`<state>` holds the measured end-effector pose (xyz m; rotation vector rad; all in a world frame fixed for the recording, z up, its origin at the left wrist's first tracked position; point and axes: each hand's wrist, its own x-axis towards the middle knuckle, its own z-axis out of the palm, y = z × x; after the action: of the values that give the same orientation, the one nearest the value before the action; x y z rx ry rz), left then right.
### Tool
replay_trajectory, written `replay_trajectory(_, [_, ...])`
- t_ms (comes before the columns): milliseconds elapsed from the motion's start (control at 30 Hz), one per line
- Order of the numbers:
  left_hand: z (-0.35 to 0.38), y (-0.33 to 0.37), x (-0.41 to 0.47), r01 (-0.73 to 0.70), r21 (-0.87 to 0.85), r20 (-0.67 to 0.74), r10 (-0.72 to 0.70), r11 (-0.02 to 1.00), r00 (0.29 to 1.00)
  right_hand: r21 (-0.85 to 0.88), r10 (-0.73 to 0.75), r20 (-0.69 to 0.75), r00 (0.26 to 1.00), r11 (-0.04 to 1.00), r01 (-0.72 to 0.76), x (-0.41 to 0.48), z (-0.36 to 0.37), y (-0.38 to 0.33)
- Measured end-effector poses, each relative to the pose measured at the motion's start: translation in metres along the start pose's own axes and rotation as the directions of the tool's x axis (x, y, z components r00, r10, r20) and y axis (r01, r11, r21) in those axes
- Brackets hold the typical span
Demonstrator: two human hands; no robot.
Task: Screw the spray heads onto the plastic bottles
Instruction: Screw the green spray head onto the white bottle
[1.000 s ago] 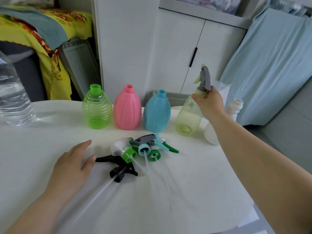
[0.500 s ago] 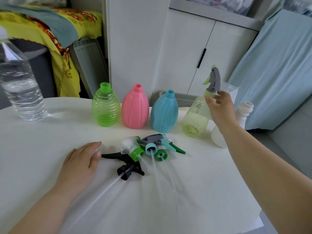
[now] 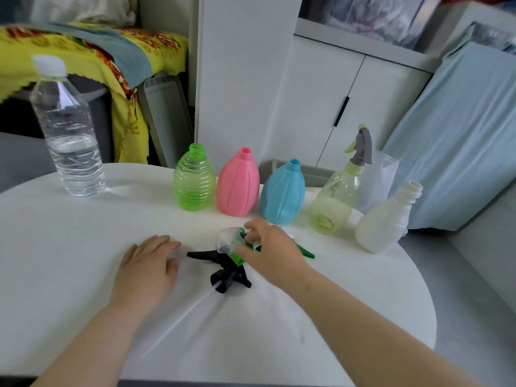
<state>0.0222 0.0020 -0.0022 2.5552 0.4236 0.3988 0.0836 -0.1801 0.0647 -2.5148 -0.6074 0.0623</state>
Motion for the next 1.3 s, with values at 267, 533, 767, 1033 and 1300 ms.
replay_trajectory(267, [0.002,-0.003,0.004,-0.016,0.02,-0.002,0.016,1.0,1.0,-0.428,0.025,0.05,0.998,0.904,-0.002,0.009,0.024,-0.014])
replay_trajectory(533, [0.001,-0.002,0.005,-0.008,0.003,-0.022,0.008,1.0,1.0,-0.297,-0.013,-0.025,1.0,0.955,0.005,0.005,0.022,-0.013])
replay_trajectory(767, [-0.001,-0.001,0.005,-0.006,0.012,-0.016,0.006,1.0,1.0,0.177,-0.005,-0.13,0.992,0.984,0.028,-0.005,-0.004,-0.021])
replay_trajectory(1033, [-0.016,0.002,0.0,0.025,-0.048,0.013,-0.024,0.999,1.0,0.733,0.205,-0.184,0.961,0.681,-0.005,-0.027,-0.063,0.004])
replay_trajectory(1300, [-0.04,0.053,-0.008,-0.072,-0.224,-0.104,0.049,0.972,0.993,0.948,0.411,-0.26,0.874,0.278,0.151,-0.052,-0.108,0.056])
